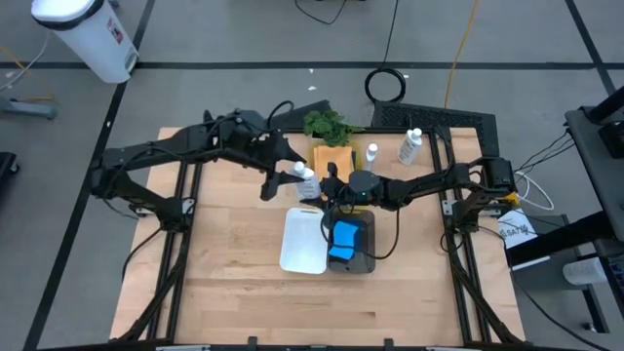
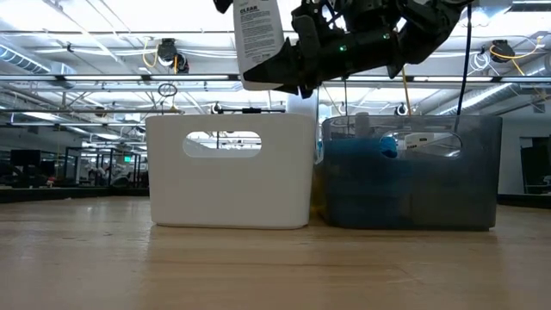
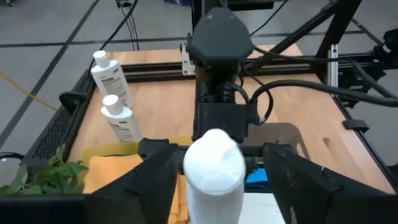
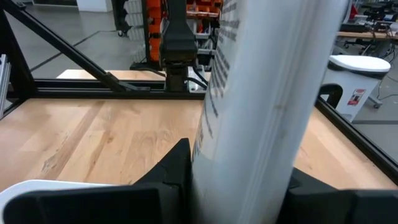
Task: Pick & Place Kitchen Items
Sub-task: Put the bottom plastic restorer bottle into the white bin
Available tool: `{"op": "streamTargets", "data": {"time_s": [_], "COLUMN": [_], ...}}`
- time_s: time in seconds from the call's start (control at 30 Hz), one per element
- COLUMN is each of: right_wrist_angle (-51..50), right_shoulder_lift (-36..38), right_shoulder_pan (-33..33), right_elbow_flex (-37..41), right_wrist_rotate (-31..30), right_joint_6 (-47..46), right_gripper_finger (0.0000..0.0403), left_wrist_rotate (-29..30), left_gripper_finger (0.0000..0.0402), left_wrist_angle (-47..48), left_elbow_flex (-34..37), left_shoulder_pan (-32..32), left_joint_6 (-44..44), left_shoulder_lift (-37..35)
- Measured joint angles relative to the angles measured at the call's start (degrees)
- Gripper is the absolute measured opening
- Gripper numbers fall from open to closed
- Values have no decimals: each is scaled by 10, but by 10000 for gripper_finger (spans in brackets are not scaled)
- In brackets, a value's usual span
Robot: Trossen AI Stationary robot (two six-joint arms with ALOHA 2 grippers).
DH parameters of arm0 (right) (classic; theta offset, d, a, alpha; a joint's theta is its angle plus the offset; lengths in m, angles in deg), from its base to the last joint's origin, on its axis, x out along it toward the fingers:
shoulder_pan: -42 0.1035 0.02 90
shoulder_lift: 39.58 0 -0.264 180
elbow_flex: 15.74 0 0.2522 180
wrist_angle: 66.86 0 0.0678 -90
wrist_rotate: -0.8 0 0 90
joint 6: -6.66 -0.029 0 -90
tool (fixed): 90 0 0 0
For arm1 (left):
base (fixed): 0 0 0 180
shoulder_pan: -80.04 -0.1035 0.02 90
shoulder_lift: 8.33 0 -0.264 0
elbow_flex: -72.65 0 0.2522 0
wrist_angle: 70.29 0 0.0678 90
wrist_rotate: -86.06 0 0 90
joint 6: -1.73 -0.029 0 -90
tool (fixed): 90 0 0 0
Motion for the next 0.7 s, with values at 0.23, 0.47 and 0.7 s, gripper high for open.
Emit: {"op": "streamTargets", "data": {"time_s": [0.23, 0.47, 0.7], "right_wrist_angle": [0, -2, -99], "right_shoulder_lift": [0, 0, 51], "right_shoulder_pan": [0, 0, 0], "right_elbow_flex": [0, 0, -1], "right_wrist_rotate": [0, -3, -48], "right_joint_6": [1, 0, -2], "right_gripper_finger": [93, 105, 179], "left_wrist_rotate": [0, 0, 41], "left_gripper_finger": [144, 116, 116], "left_wrist_angle": [-10, -2, 41], "left_elbow_flex": [0, 0, 0], "left_shoulder_pan": [0, 0, 0], "left_joint_6": [14, 17, 15], "left_shoulder_lift": [0, 0, -33]}}
